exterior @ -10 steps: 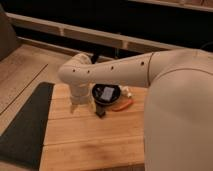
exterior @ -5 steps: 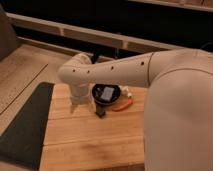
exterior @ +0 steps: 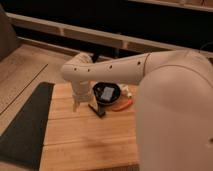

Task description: Drag the pepper across the table

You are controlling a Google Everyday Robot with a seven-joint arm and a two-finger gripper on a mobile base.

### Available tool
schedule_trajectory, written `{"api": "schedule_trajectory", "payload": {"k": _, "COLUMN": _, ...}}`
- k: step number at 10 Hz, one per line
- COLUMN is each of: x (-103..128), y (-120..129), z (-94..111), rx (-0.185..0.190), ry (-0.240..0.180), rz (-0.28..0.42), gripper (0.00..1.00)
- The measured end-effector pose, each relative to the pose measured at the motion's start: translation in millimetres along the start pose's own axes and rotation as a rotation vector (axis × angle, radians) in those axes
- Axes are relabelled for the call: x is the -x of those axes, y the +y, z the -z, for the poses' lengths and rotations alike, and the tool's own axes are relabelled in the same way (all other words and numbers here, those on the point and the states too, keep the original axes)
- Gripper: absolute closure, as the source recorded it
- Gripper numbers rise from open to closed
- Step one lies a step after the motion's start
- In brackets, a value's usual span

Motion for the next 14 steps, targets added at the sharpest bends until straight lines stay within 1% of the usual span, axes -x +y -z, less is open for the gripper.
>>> {"api": "schedule_trajectory", "payload": {"k": 1, "x": 28.4, "y": -18.9, "z": -2.9, "rx": -0.024, "ry": -0.03, "rz": 0.023, "gripper": 0.35}}
{"api": "schedule_trajectory", "payload": {"k": 2, "x": 48.5, "y": -33.9, "z": -2.4, "rx": -0.03, "ry": -0.059, "rz": 0.029, "gripper": 0.35}}
{"api": "schedule_trajectory", "payload": {"k": 3, "x": 65.0, "y": -50.8, "z": 1.0, "rx": -0.03, "ry": -0.096, "rz": 0.019, "gripper": 0.35}}
{"api": "schedule_trajectory", "payload": {"k": 4, "x": 72.6, "y": -63.5, "z": 3.1, "rx": -0.032, "ry": -0.114, "rz": 0.005, "gripper": 0.35}}
{"api": "schedule_trajectory", "payload": {"k": 6, "x": 72.6, "y": -56.1, "z": 3.0, "rx": -0.021, "ry": -0.115, "rz": 0.012, "gripper": 0.35}}
{"api": "schedule_trajectory", "payload": {"k": 7, "x": 72.9, "y": -57.1, "z": 3.1, "rx": -0.024, "ry": -0.116, "rz": 0.012, "gripper": 0.35}}
{"api": "schedule_trajectory", "payload": {"k": 8, "x": 72.7, "y": -60.2, "z": 2.8, "rx": -0.027, "ry": -0.115, "rz": 0.001, "gripper": 0.35}}
{"api": "schedule_trajectory", "payload": {"k": 9, "x": 72.7, "y": -65.0, "z": 1.7, "rx": -0.036, "ry": -0.114, "rz": -0.028, "gripper": 0.35}}
{"api": "schedule_trajectory", "payload": {"k": 10, "x": 72.7, "y": -71.0, "z": 0.7, "rx": -0.048, "ry": -0.113, "rz": -0.066, "gripper": 0.35}}
{"api": "schedule_trajectory", "payload": {"k": 12, "x": 70.7, "y": -110.8, "z": 0.8, "rx": -0.104, "ry": -0.125, "rz": -0.259, "gripper": 0.35}}
{"api": "schedule_trajectory", "payload": {"k": 14, "x": 68.0, "y": -143.7, "z": 4.8, "rx": -0.133, "ry": -0.157, "rz": -0.426, "gripper": 0.35}}
